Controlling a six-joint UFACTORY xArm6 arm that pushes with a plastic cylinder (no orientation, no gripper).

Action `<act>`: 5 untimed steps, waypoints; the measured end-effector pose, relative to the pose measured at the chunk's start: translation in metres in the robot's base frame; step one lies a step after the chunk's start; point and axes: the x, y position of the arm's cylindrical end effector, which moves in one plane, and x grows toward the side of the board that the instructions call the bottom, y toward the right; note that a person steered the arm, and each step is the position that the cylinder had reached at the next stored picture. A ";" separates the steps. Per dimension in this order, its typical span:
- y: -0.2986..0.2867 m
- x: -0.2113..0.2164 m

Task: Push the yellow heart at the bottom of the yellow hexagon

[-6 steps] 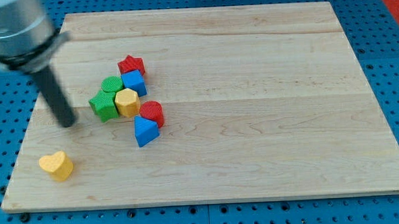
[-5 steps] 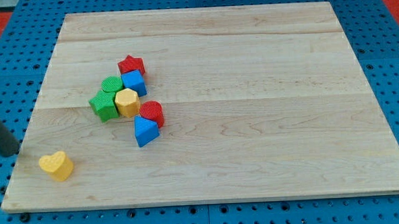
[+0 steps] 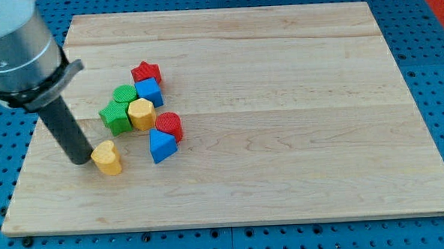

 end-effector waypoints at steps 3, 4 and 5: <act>0.090 0.029; 0.089 0.008; 0.082 -0.003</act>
